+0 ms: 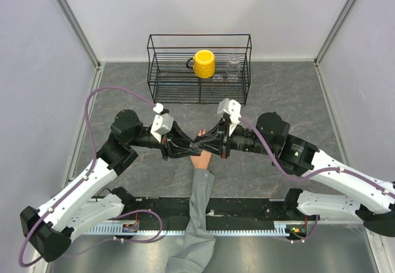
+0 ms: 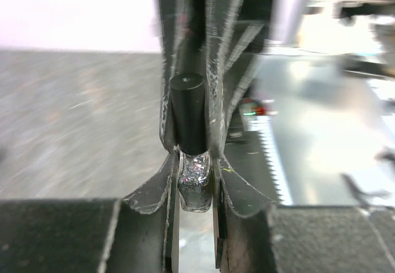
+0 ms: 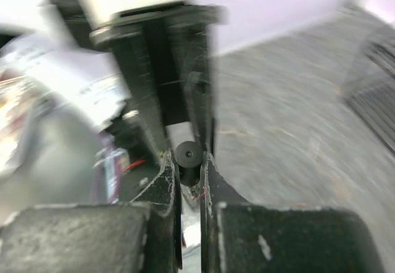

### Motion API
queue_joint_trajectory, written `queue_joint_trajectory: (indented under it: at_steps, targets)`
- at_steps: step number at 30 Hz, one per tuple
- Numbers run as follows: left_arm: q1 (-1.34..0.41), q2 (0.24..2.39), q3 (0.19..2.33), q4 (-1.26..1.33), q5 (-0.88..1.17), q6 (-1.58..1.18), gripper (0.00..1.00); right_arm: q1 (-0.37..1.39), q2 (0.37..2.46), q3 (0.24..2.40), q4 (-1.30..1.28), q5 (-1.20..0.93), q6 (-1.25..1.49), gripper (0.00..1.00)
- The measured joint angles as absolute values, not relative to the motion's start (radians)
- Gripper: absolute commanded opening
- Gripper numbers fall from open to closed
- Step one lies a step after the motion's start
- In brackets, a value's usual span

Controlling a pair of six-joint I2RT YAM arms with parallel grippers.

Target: Paint the nails

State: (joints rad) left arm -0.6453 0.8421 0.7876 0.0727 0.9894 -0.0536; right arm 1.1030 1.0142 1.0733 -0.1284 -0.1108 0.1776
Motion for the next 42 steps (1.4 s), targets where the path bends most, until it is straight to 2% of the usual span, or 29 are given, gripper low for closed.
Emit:
queue_joint_trajectory:
  at_steps: [2,6,7,9,12,15,18,24,29,33,37,39,42]
  targets:
    - [-0.645,0.866,0.777,0.152,1.091,-0.118,0.02,1.023,1.01,1.059,-0.099,-0.354,0.149,0.0]
    - [-0.642,0.885,0.773,0.199,1.204,-0.171,0.02,0.947,1.041,1.059,-0.052,-0.633,0.13,0.0]
    - [-0.642,0.886,0.773,0.196,1.219,-0.172,0.02,0.937,1.049,1.059,-0.041,-0.674,0.125,0.05]
    - [-0.642,0.886,0.773,0.184,1.222,-0.166,0.02,0.929,1.054,1.059,-0.038,-0.698,0.122,0.31]
    - [-0.641,0.886,0.778,0.139,1.187,-0.121,0.02,0.926,1.054,1.061,-0.063,-0.659,0.138,0.6]
    - [-0.641,0.88,0.793,0.082,1.113,-0.055,0.02,0.914,1.048,1.073,-0.117,-0.527,0.193,0.76]
    - [-0.641,0.868,0.804,0.047,0.979,-0.009,0.02,0.909,1.042,1.1,-0.178,-0.358,0.276,0.85]
    - [-0.641,0.846,0.809,0.014,0.762,0.032,0.02,1.017,1.056,1.195,-0.27,0.021,0.409,0.85]
    - [-0.641,0.841,0.809,-0.007,0.661,0.039,0.02,1.179,1.165,1.364,-0.313,0.284,0.432,0.66]
    - [-0.64,0.831,0.809,-0.022,0.613,0.041,0.02,1.241,1.259,1.43,-0.338,0.451,0.432,0.58]
    - [-0.641,0.814,0.809,-0.03,0.591,0.042,0.02,1.267,1.311,1.434,-0.376,0.545,0.431,0.47]
    - [-0.641,0.802,0.809,-0.033,0.579,0.043,0.02,1.268,1.319,1.434,-0.382,0.569,0.431,0.45]
    - [-0.641,0.798,0.809,-0.03,0.574,0.043,0.02,1.274,1.319,1.433,-0.383,0.592,0.434,0.33]
